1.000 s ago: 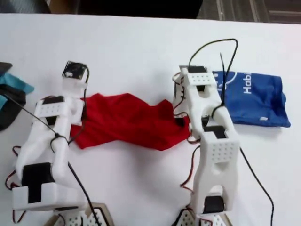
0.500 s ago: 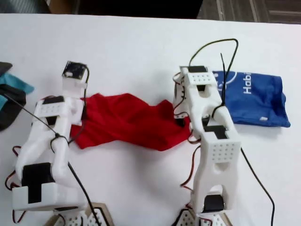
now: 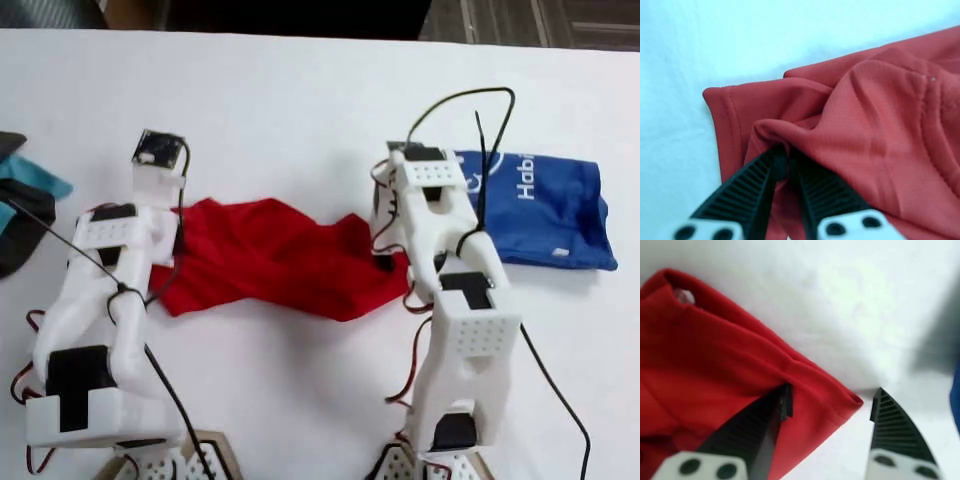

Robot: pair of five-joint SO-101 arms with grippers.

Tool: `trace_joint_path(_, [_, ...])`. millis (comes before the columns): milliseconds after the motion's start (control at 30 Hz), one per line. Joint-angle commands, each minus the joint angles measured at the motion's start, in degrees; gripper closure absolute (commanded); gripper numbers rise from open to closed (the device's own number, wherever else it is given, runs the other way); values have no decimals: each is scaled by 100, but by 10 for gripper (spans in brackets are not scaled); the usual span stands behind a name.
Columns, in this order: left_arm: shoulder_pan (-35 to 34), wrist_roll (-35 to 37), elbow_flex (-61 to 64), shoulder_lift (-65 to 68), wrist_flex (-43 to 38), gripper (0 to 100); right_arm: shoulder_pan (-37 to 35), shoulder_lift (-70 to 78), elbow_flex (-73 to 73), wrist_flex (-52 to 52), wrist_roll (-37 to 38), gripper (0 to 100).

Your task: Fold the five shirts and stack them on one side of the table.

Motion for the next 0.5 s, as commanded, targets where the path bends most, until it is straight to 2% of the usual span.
trace_joint_path(0, [9,0,-4,-273,-88,973,31,-611,193,-145,0,735])
trace_joint_path(167, [9,0,-4,-273,-88,973,40,-1077,703,-505,26,737])
trace_joint_path(467, [26,0,-4,-273,-88,973,75,-760,659,-620,-185,738])
